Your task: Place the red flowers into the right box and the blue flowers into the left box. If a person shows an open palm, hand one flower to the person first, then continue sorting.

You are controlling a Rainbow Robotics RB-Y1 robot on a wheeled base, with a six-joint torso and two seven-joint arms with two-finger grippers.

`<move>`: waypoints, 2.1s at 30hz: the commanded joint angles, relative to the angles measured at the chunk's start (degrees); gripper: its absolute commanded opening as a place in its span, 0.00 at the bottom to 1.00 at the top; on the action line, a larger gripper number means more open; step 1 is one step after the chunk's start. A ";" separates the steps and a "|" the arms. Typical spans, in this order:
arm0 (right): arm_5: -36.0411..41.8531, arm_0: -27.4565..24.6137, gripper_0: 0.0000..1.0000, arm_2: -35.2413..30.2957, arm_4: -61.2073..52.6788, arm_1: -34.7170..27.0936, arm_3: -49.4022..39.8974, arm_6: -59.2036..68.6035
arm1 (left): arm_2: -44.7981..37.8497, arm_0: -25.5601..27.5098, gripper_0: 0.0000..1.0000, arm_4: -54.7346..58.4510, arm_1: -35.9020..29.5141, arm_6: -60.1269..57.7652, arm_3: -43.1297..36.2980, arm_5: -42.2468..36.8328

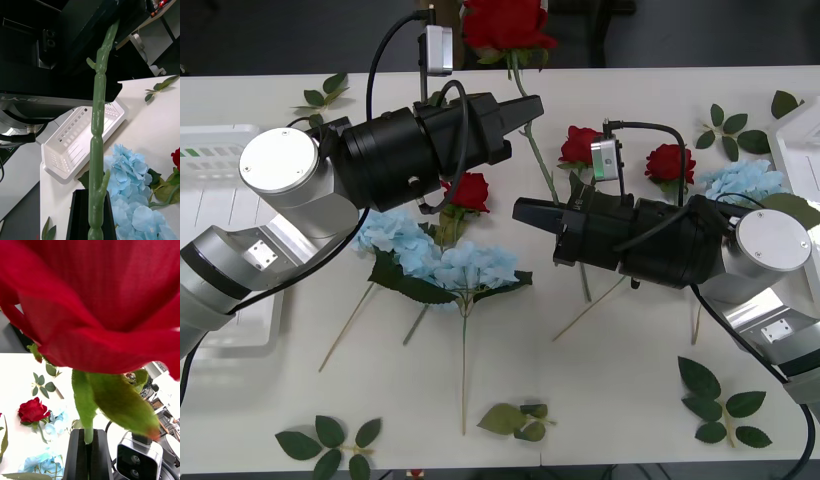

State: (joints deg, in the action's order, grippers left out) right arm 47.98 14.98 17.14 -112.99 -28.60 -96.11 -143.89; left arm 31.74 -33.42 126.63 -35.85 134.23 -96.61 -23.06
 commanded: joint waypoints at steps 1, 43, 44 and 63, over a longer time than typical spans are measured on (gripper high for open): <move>-0.34 1.54 0.00 -0.53 0.32 0.83 -2.59 1.77 | 0.69 -2.44 1.00 0.54 -0.53 2.79 -2.18 0.47; 31.92 5.32 0.00 -46.76 61.84 -20.27 21.14 26.90 | 1.30 0.28 1.00 1.33 -2.91 2.44 -2.18 0.12; 31.21 5.41 0.00 -46.85 62.72 -20.27 21.58 26.90 | 1.30 0.28 1.00 1.60 -3.44 2.26 -2.18 -0.05; 16.62 2.68 0.20 -45.27 81.53 -16.66 23.86 30.24 | -8.37 0.99 1.00 -34.17 -29.28 -29.99 -2.70 -42.86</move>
State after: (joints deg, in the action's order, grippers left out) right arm 65.57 18.20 -28.48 -31.76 -45.91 -71.41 -115.05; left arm 31.55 -33.23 100.16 -64.10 106.04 -97.32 -56.55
